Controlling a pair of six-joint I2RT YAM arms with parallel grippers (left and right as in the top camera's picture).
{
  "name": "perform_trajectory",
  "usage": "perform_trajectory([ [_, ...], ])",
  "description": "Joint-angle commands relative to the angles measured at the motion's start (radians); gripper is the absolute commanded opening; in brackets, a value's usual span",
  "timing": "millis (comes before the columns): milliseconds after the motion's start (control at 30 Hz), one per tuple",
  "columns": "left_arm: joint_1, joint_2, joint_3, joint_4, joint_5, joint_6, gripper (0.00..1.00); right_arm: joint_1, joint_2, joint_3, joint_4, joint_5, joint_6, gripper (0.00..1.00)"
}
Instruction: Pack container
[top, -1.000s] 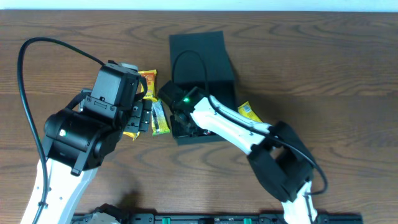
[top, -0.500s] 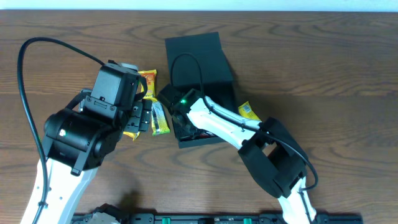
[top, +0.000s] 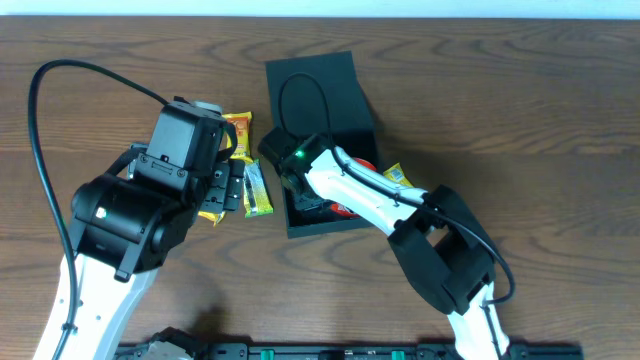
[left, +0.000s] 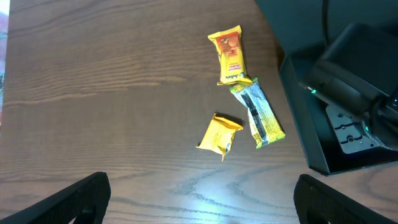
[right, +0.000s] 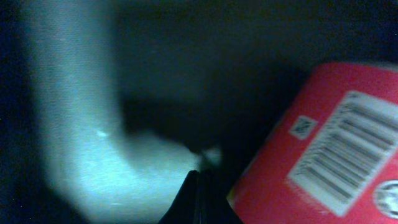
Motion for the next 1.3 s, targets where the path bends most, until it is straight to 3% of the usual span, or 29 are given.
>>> perform_trajectory([
  [0,0.006,0.007,0.011,0.000,-0.018,-0.009,0.95,-0.006,-0.007,0.018,-0.010,0.079,-0.021,0.01],
  [833,0.006,0.007,0.011,0.011,-0.018,-0.009,0.95,-0.043,-0.007,0.093,-0.158,0.179,-0.062,0.01],
  [1100,0.006,0.007,0.011,0.027,-0.019,-0.008,0.95,-0.055,-0.020,0.354,-0.250,0.068,-0.128,0.01],
  [1200,0.006,0.007,0.011,0.026,-0.024,-0.009,0.96,-0.076,-0.027,0.463,-0.344,0.174,-0.131,0.01],
  [1267,0.007,0.007,0.011,0.012,-0.076,-0.089,0.96,-0.106,-0.038,0.488,-0.387,0.250,-0.096,0.01],
])
